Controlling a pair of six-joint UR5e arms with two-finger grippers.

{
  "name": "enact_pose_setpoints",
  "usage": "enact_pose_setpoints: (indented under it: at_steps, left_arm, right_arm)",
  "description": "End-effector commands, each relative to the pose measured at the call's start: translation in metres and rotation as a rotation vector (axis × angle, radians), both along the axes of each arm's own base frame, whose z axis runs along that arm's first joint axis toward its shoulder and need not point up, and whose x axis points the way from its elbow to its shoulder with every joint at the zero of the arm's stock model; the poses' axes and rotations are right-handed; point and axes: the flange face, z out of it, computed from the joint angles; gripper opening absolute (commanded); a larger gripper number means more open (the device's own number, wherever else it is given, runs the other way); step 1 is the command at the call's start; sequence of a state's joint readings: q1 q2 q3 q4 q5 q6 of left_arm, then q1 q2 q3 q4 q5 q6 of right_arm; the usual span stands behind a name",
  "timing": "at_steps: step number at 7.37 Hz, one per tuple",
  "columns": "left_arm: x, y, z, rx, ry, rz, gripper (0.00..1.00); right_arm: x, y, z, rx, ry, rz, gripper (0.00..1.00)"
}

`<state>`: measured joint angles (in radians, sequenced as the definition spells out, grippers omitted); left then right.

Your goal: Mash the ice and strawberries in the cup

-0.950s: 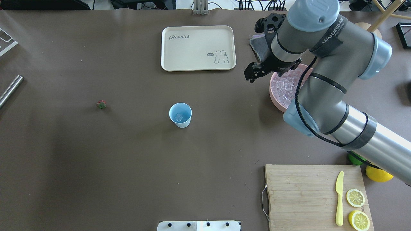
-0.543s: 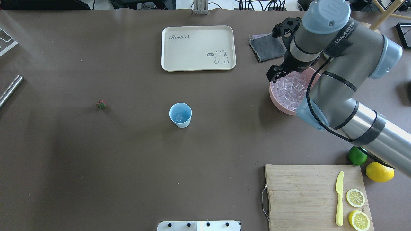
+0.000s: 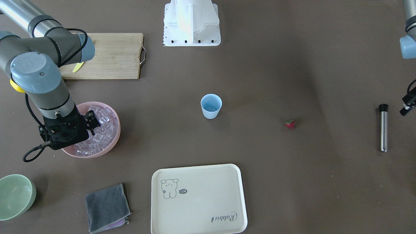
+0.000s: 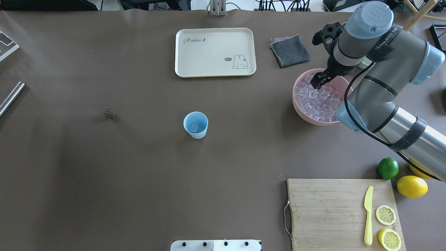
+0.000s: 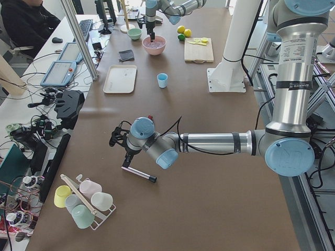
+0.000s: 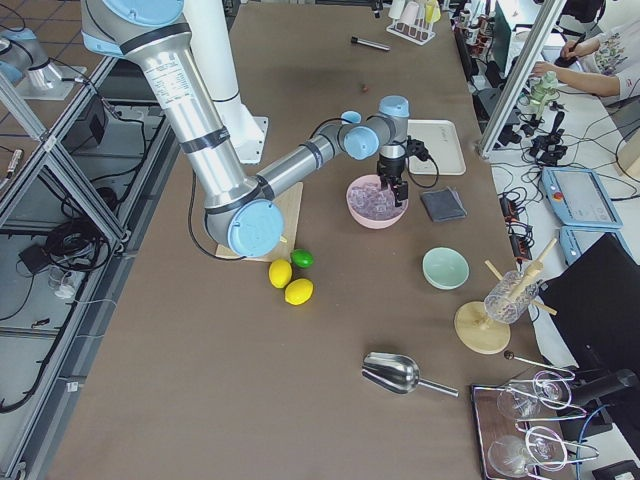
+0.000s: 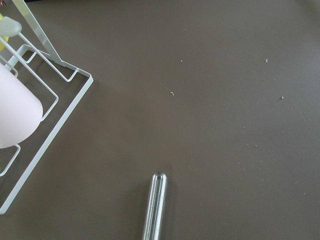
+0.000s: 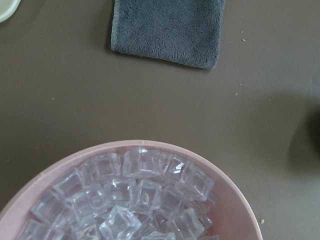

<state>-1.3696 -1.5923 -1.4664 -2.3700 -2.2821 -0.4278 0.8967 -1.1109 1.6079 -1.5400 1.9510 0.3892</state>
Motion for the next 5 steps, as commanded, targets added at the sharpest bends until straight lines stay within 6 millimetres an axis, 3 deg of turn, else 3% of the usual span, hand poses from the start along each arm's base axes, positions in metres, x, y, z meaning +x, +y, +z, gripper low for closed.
enact_pose_setpoints:
  at_steps: [1, 2, 4, 5]
  left_arm:
    - [0.002, 0.000, -0.002, 0.004, 0.001, 0.003, 0.97]
    - [0.002, -0.001, -0.002, 0.005, 0.000, 0.002, 0.97]
    - [0.002, -0.003, -0.003, 0.005, 0.000, 0.002, 0.97]
    - [0.002, -0.003, -0.001, 0.003, -0.001, 0.003, 0.97]
  right_arm:
    - [0.000, -0.003, 0.026, 0.024, -0.028, 0.003, 0.90]
    - [-0.003, -0.002, 0.025, 0.026, -0.030, 0.002, 0.89]
    - [0.000, 0.010, -0.011, 0.012, -0.100, 0.016, 0.85]
    - [0.002, 0.013, -0.015, 0.005, -0.103, 0.012, 0.85]
